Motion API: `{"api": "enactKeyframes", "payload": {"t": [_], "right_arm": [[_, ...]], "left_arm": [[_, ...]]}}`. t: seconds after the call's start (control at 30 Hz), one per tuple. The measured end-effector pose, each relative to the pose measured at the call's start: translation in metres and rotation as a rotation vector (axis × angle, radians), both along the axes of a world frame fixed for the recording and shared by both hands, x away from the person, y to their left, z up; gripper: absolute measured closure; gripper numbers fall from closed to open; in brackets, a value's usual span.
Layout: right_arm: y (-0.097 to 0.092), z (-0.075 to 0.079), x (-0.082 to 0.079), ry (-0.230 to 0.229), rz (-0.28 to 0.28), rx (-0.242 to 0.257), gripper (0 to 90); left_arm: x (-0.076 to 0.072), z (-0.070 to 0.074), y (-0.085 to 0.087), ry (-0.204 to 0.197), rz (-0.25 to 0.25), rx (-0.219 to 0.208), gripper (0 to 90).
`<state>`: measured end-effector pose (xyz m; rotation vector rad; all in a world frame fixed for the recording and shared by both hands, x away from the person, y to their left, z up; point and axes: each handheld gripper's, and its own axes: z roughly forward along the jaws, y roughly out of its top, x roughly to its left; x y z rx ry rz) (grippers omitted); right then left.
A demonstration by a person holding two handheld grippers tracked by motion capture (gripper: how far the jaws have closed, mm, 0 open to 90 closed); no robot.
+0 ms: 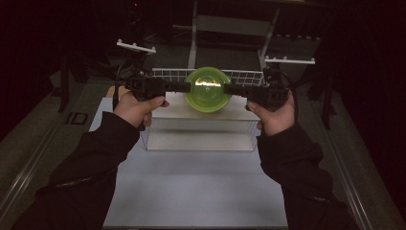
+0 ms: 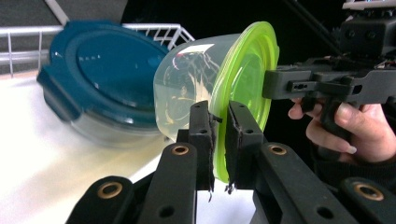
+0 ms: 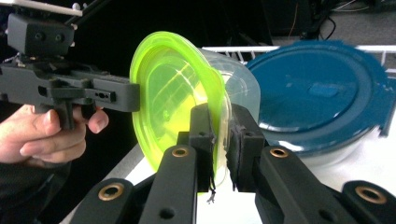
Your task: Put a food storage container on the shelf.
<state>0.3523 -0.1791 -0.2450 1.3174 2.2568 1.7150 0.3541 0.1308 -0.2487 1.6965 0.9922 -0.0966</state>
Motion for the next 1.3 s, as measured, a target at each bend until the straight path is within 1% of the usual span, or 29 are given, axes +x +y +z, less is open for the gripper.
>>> {"api": "enactKeyframes", "payload": {"t": [0.07,0.1,0.17,0.3,0.37,0.43,0.57,0.73,0.8,0.87,0.93,1.0,1.03,1.07,1.1,1.13,1.2,1.3], "right_arm": [[0.000,0.001,0.003,0.000,-0.006,0.001,81.2],[-0.001,0.003,0.005,0.001,-0.009,0.001,81.1],[-0.003,0.005,0.012,0.004,-0.017,-0.004,81.2],[-0.005,0.003,0.021,0.021,-0.035,-0.009,81.1],[-0.006,0.001,0.025,0.032,-0.041,-0.012,81.1],[-0.007,0.000,0.028,0.038,-0.048,-0.015,81.0],[-0.009,-0.004,0.034,0.056,-0.052,-0.017,80.9],[-0.010,-0.003,0.040,0.076,-0.055,-0.010,80.1],[-0.010,-0.003,0.042,0.074,-0.062,-0.012,79.6],[-0.009,-0.003,0.043,0.074,-0.073,-0.014,78.6],[-0.008,-0.004,0.046,0.080,-0.084,-0.018,76.2],[-0.007,-0.005,0.048,0.085,-0.091,-0.025,73.9],[-0.007,-0.005,0.049,0.089,-0.097,-0.021,72.0],[-0.008,-0.007,0.051,0.097,-0.093,-0.005,72.1],[-0.008,-0.007,0.051,0.096,-0.094,-0.002,72.2],[-0.007,-0.007,0.052,0.091,-0.106,-0.003,72.1],[-0.007,-0.007,0.054,0.097,-0.115,-0.001,71.9],[-0.006,-0.007,0.057,0.112,-0.128,-0.004,69.4]], "left_arm": [[0.003,0.001,-0.001,0.000,0.001,-0.001,81.2],[0.008,0.002,-0.002,0.005,0.003,-0.006,81.2],[0.014,0.001,-0.004,0.011,0.005,-0.004,81.2],[0.024,-0.002,-0.009,0.043,0.018,-0.010,81.0],[0.028,-0.004,-0.011,0.050,0.021,-0.003,80.9],[0.031,-0.006,-0.013,0.066,0.027,-0.002,80.9],[0.036,-0.008,-0.015,0.086,0.033,-0.009,80.7],[0.040,-0.006,-0.016,0.095,0.037,-0.012,80.5],[0.041,-0.007,-0.017,0.096,0.051,-0.014,79.9],[0.043,-0.006,-0.018,0.087,0.058,-0.012,79.5],[0.043,-0.007,-0.019,0.076,0.079,-0.004,78.1],[0.046,-0.008,-0.018,0.085,0.092,-0.014,77.4],[0.047,-0.009,-0.018,0.089,0.106,-0.017,77.1],[0.048,-0.009,-0.017,0.097,0.108,-0.026,76.9],[0.049,-0.010,-0.017,0.096,0.107,-0.030,76.8],[0.050,-0.010,-0.018,0.092,0.115,-0.023,75.7],[0.053,-0.011,-0.021,0.099,0.117,-0.016,72.8],[0.055,-0.013,-0.022,0.091,0.137,-0.021,70.3]]}}
